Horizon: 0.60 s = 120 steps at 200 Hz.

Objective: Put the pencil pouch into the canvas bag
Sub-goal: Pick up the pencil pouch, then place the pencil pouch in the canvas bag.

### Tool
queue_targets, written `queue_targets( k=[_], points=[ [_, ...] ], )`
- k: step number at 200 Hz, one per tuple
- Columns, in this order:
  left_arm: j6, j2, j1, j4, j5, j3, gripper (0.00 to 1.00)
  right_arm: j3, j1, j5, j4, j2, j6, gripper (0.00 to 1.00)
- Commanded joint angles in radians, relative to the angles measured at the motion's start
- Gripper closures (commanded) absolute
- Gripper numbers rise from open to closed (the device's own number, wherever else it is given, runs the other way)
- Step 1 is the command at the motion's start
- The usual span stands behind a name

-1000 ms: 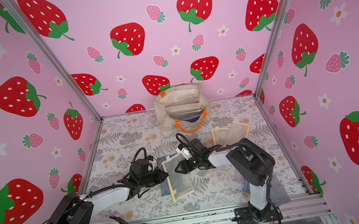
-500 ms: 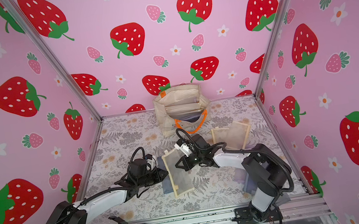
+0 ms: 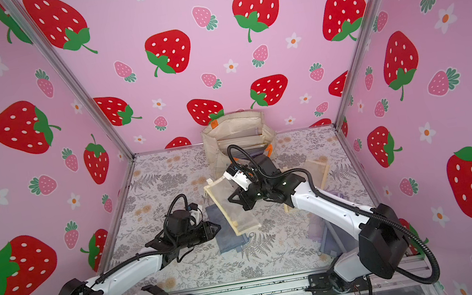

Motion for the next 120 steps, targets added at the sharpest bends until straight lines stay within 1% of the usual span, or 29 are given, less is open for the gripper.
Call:
queue_targets(
  k=[1,26,51,74,91,120],
  points=[
    [0.008,0.007,-0.002,-0.001,-0.003,0.029,0.57,0.088,-0.042,0.065,-0.144,-0.028,-0.145,1.0],
    [0.006,0.01,-0.001,0.004,-0.005,0.025,0.58,0.231,-0.157,0.016,-0.209,-0.005,-0.202,1.0],
    [0.009,0.011,-0.002,0.002,-0.01,0.023,0.57,0.397,-0.198,0.091,-0.272,0.032,-0.348,1.0],
    [0.009,0.018,0.0,0.005,-0.016,0.023,0.58,0.493,-0.226,0.17,-0.258,0.066,-0.448,1.0],
    [0.007,0.027,0.002,0.004,-0.016,0.033,0.58,0.548,-0.248,0.227,-0.226,0.097,-0.484,1.0],
    [0.019,0.027,0.005,-0.008,-0.003,0.061,0.58,0.649,-0.288,0.209,-0.157,0.189,-0.555,1.0]
  ],
)
